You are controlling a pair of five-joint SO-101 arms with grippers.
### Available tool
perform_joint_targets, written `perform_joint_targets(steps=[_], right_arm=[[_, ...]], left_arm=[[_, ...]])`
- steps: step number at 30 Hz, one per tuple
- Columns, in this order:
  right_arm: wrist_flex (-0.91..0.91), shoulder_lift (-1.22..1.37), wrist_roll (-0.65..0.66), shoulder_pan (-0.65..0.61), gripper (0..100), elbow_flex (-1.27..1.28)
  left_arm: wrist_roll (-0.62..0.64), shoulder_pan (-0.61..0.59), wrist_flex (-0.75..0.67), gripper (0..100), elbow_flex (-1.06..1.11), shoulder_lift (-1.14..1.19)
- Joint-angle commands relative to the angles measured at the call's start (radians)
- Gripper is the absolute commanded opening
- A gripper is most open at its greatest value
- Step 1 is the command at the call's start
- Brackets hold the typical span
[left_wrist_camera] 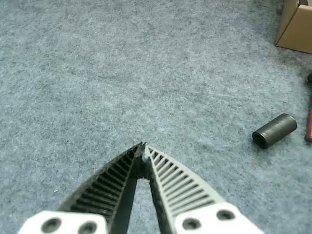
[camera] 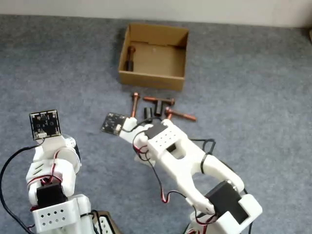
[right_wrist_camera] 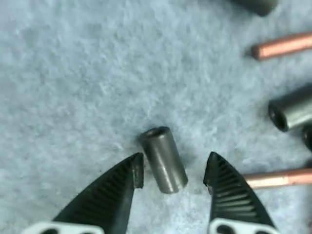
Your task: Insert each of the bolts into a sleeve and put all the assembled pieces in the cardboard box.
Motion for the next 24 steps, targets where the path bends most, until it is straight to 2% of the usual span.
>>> perform_joint_targets(steps=[1, 9, 18, 24], right_arm=[[-0.016, -0.031, 0.058, -0.024, 20.2, 0.002], [-0.012, 0.088, 0.063, -0.016, 19.8, 0.007], [0.067, 0.093, 0.061, -0.004, 0.8, 0.007], [0.139, 0.035, 0.017, 0.045, 0.5, -0.041]], left_arm=[[0.000, 0.018, -0.018, 1, -0.031, -0.007], [0.000, 0.019, -0.018, 1, -0.031, -0.007], [0.000, 0.019, -0.018, 1, -0.031, -0.007], [0.000, 0.019, -0.018, 1, -0.030, -0.007]])
